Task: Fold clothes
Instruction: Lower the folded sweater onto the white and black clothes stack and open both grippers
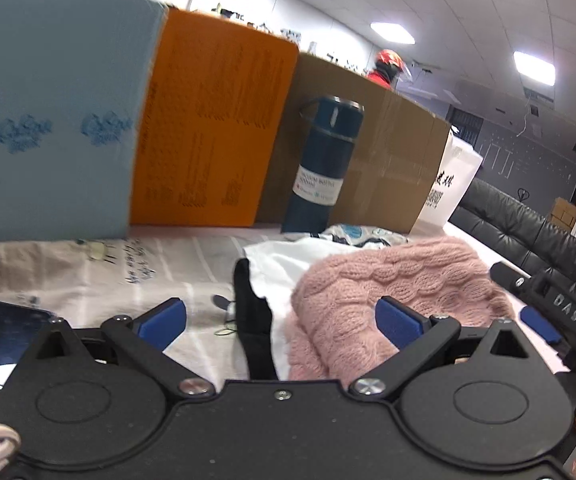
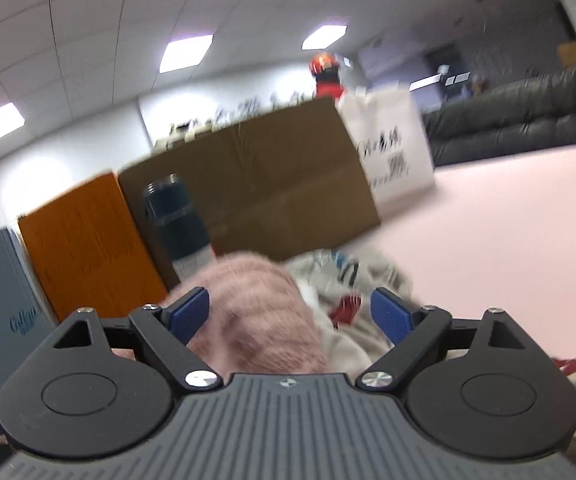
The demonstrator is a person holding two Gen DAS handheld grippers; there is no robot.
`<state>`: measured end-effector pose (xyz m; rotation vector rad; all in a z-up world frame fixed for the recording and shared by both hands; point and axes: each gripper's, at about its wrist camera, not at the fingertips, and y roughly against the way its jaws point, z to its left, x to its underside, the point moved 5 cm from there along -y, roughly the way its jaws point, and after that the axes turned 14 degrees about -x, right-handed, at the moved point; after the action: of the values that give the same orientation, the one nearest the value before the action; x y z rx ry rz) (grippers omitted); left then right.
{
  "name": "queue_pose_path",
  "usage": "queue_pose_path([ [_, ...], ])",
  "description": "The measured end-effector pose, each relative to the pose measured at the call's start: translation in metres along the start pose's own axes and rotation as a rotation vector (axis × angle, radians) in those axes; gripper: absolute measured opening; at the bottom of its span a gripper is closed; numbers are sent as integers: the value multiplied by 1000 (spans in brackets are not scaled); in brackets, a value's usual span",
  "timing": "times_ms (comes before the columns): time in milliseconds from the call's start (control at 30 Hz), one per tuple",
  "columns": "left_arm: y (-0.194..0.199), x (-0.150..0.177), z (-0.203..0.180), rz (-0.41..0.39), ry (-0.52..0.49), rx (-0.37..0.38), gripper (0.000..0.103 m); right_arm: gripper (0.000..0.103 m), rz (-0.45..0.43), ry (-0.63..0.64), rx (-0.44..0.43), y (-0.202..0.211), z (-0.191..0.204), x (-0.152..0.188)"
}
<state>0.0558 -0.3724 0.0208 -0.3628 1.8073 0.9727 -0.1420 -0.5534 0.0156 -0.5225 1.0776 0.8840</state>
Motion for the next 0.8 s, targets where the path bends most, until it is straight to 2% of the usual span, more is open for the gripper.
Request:
queue_pose_path([
  [67, 14, -3, 9, -20, -6, -15, 103, 102, -38, 2, -16, 15, 16, -3],
  [100, 21, -4, 14, -30, -9, -23, 103, 103, -53, -1, -32, 22, 25, -4],
  [267, 62, -4, 38, -84, -43, -63, 103, 103, -35, 34, -159, 57, 84, -2],
  [433, 104, 5, 67, -120, -100, -92, 103, 103, 30, 81, -218, 86, 139, 17],
  [533, 126, 16, 87, -124, -132, -103, 103, 103, 55, 84, -217, 101, 160, 31],
  [700, 153, 40, 116, -110, -162, -117, 103, 103, 84, 108, -166, 125, 186, 53],
  [800, 164, 50, 124, -117, -174, -89, 103, 103, 103, 113, -114, 139, 196, 62],
])
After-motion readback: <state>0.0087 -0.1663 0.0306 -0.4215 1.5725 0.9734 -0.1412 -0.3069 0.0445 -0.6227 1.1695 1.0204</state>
